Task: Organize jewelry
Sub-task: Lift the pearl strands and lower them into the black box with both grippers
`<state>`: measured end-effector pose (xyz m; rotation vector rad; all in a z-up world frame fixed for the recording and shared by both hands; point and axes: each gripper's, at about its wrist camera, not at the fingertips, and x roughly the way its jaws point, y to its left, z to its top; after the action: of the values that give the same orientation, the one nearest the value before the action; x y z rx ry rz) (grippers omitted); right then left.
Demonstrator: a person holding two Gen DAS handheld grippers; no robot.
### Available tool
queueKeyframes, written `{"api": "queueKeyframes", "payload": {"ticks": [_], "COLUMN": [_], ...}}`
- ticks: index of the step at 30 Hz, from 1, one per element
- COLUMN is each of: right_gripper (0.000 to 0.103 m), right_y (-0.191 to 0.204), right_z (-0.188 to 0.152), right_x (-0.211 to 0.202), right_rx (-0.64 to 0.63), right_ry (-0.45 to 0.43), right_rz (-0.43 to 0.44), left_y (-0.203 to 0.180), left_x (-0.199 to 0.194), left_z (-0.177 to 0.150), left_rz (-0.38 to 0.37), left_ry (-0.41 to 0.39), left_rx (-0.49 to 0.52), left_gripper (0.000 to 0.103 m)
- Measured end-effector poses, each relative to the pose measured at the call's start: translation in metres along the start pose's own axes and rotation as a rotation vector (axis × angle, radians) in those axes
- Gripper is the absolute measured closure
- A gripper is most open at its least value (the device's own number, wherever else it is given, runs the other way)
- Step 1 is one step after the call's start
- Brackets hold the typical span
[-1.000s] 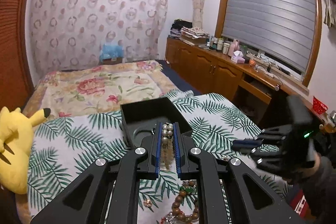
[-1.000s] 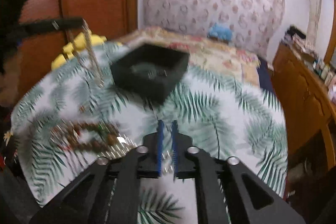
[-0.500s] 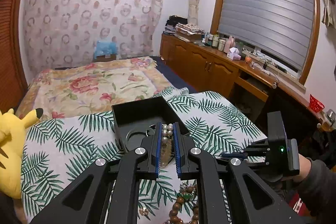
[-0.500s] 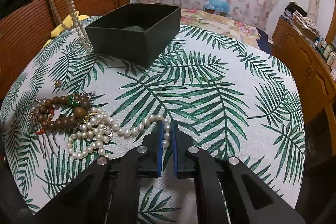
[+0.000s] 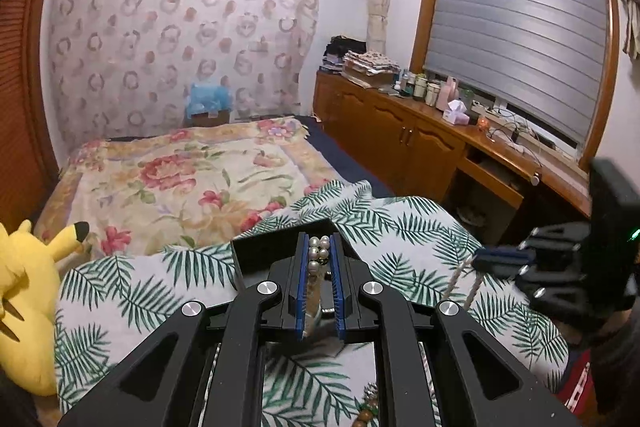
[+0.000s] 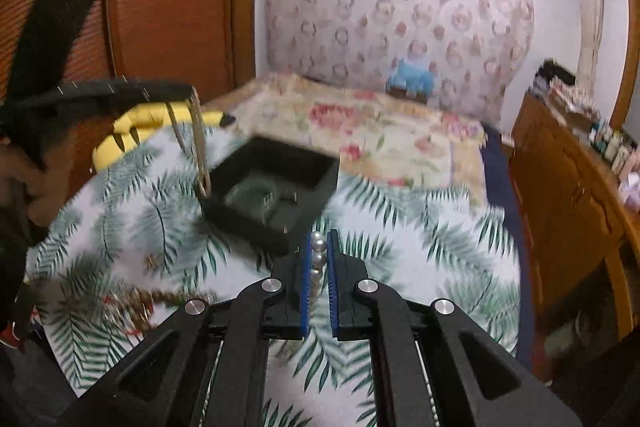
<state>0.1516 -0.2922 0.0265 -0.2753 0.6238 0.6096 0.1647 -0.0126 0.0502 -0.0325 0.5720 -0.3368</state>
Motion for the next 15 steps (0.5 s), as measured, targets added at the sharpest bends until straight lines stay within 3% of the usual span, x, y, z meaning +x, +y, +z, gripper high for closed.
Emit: {"api": "queueKeyframes", "payload": {"ticks": [15], "right_gripper": [0.095], "right_y": [-0.014], "right_z": [0.087], "right_x": [-0.033], "right_rx": [-0.071], "right_ry": [-0.163], "right_rz": [-0.006], "left_y": [0.019], "left_x": [0.043], "left_z": [0.01], "left_rz": [0.02], "left_ry": [0.066], "left_rx": [-0.031], "left_gripper": [0.094]}}
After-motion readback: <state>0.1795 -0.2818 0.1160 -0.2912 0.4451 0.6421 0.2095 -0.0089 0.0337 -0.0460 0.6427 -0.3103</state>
